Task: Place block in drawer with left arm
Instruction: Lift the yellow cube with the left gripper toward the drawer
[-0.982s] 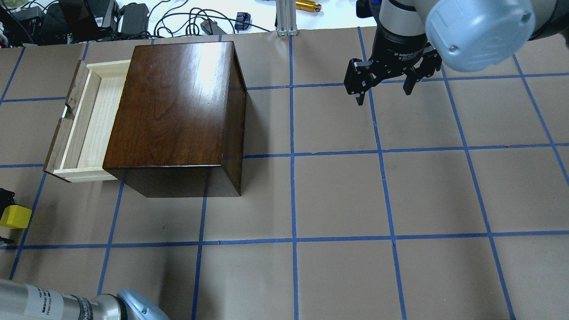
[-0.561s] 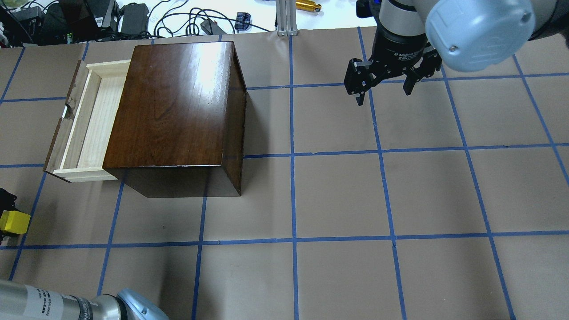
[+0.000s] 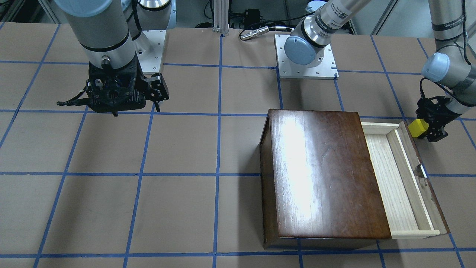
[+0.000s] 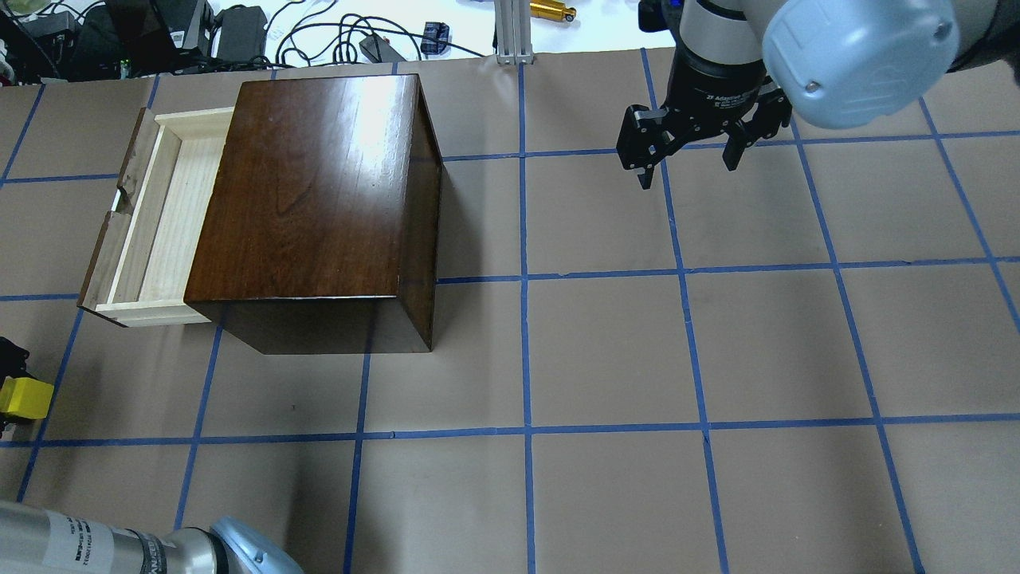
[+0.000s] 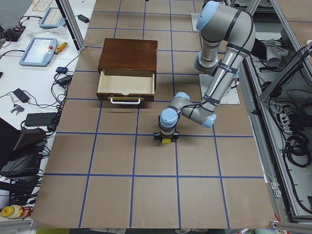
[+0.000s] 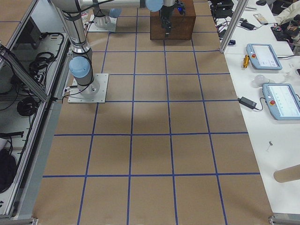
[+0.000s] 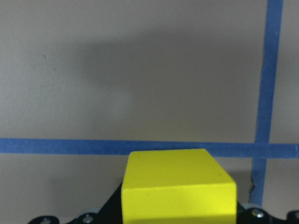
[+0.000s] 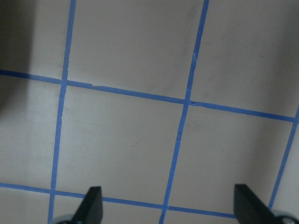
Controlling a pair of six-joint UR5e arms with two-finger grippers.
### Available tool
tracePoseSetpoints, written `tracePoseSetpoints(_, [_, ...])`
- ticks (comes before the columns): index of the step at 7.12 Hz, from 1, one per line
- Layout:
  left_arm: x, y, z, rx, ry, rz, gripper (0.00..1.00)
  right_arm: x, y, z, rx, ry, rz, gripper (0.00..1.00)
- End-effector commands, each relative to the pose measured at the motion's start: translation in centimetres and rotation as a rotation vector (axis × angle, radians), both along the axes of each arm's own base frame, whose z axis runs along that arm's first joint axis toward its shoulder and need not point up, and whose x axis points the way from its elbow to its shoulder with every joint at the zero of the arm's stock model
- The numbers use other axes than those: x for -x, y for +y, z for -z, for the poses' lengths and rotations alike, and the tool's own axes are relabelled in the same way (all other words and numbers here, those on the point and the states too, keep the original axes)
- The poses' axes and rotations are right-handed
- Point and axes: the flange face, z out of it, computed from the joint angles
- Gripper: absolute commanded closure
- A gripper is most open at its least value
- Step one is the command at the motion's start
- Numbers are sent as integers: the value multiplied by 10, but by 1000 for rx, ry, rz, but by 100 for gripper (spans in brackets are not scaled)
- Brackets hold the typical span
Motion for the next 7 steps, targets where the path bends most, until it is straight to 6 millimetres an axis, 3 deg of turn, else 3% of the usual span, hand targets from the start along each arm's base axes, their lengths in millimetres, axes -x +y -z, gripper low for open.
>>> tracePoseSetpoints(1, [0, 0, 0, 1, -1, 1, 100, 0, 0, 0, 0, 0, 0, 0])
tracePoseSetpoints(5, [-1, -1, -1, 3, -2, 0, 100, 0, 0, 0, 0, 0, 1, 0])
tracePoseSetpoints(7, [1, -20, -46, 38, -79, -11, 100, 0, 0, 0, 0, 0, 1, 0])
